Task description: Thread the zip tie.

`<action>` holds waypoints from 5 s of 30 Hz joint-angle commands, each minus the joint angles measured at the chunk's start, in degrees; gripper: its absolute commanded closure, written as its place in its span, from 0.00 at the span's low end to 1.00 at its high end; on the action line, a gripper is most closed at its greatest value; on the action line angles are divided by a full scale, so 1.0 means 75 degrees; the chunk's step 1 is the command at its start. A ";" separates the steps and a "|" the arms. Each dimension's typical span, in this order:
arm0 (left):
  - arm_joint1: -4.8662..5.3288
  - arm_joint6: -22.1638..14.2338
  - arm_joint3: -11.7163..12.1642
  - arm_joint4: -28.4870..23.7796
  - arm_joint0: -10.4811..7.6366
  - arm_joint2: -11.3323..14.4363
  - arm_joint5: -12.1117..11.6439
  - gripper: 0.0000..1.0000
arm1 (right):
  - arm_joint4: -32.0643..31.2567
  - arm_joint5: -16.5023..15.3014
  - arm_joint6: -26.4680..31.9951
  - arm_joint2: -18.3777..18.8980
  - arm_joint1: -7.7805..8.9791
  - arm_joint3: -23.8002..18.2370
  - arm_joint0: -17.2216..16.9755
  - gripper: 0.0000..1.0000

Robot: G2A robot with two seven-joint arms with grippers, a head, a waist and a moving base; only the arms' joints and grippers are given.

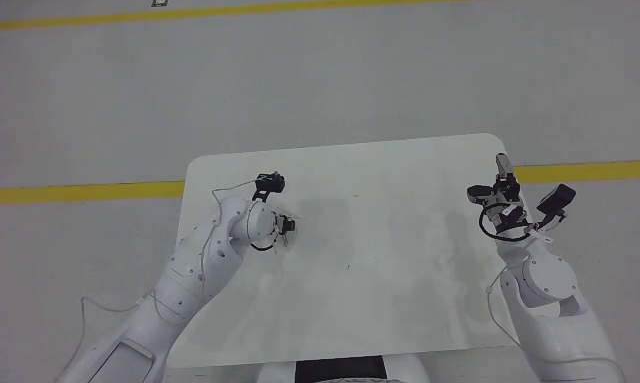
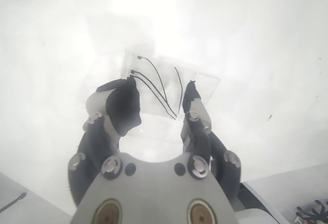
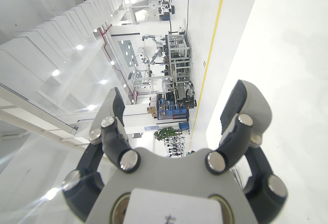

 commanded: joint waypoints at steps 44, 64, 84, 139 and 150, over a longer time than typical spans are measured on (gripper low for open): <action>-0.0193 0.0214 0.0574 -0.0412 -0.0507 0.0515 -0.0364 0.95 | 0.0000 0.0000 0.0000 0.0000 0.0000 0.0000 0.0000 0.00; -0.0430 0.0317 0.1227 -0.0694 -0.0916 0.0964 -0.0288 0.85 | 0.0000 0.0000 0.0000 0.0000 0.0000 0.0000 0.0000 0.00; -0.0450 0.0246 0.1283 -0.0635 -0.0975 0.1039 -0.0135 1.00 | 0.0000 0.0000 0.0000 0.0000 0.0000 0.0000 0.0000 0.00; 0.0466 -0.0348 -0.2578 0.0297 0.1156 -0.0713 -0.0414 1.00 | 0.0000 0.0000 0.0000 0.0000 0.0000 0.0000 0.0000 0.00; 0.0466 -0.0348 -0.2578 0.0297 0.1156 -0.0713 -0.0414 1.00 | 0.0000 0.0000 0.0000 0.0000 0.0000 0.0000 0.0000 0.00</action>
